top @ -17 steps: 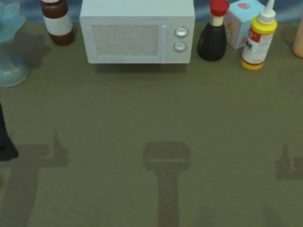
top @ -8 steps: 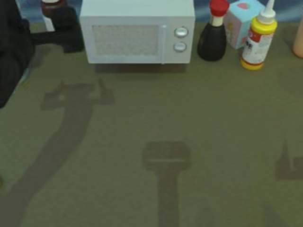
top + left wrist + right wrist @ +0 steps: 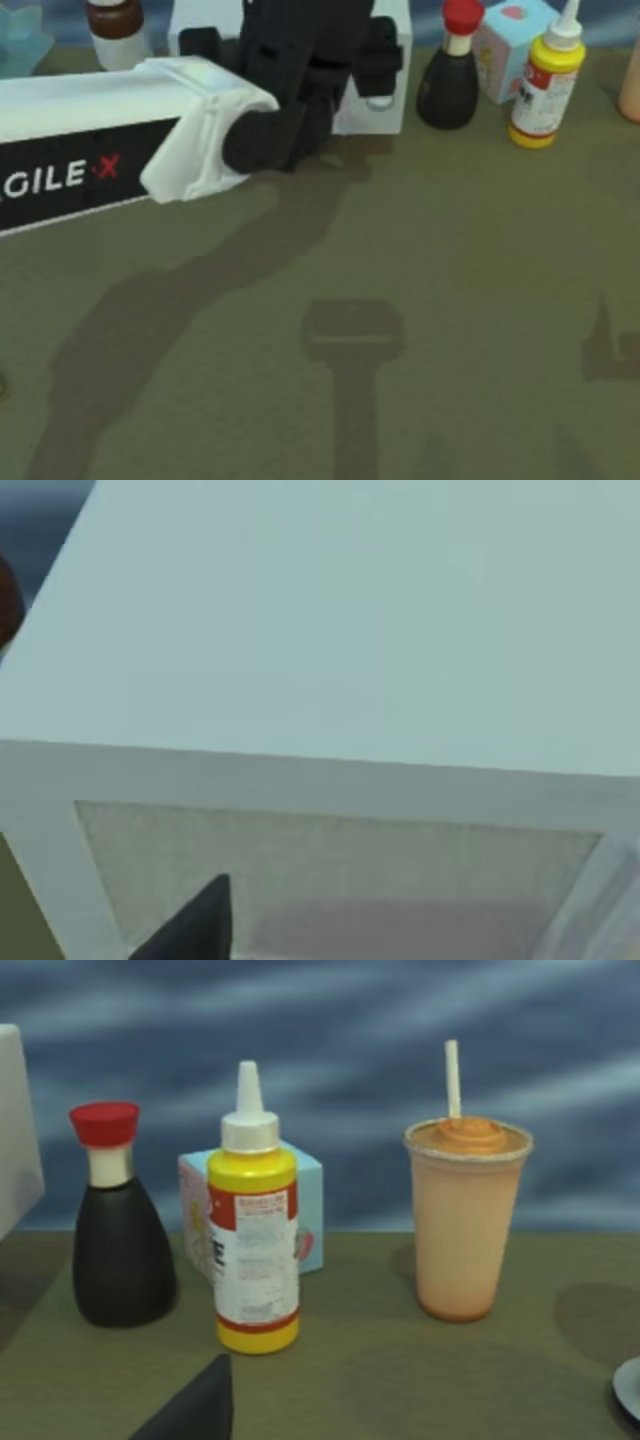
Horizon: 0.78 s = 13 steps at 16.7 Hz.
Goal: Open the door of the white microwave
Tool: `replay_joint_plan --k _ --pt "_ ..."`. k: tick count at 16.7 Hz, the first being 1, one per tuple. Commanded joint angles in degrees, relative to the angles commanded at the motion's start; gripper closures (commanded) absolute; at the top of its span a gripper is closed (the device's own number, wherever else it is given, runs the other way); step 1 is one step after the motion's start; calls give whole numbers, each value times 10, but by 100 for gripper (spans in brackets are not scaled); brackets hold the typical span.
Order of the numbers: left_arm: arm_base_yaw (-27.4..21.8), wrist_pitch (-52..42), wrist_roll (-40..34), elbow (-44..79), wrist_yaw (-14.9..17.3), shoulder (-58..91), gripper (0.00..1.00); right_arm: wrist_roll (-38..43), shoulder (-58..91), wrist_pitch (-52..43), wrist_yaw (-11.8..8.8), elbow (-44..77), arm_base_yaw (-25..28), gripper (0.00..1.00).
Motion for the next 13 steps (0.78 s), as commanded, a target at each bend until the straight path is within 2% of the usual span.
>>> replay_joint_plan --k 5,13 --pt "-38 -8 -16 64 -33 91 0 0 0 0 0 0 0 0" --pt "-28 -1 -9 85 -24 115 0 0 0 0 0 0 0 0"
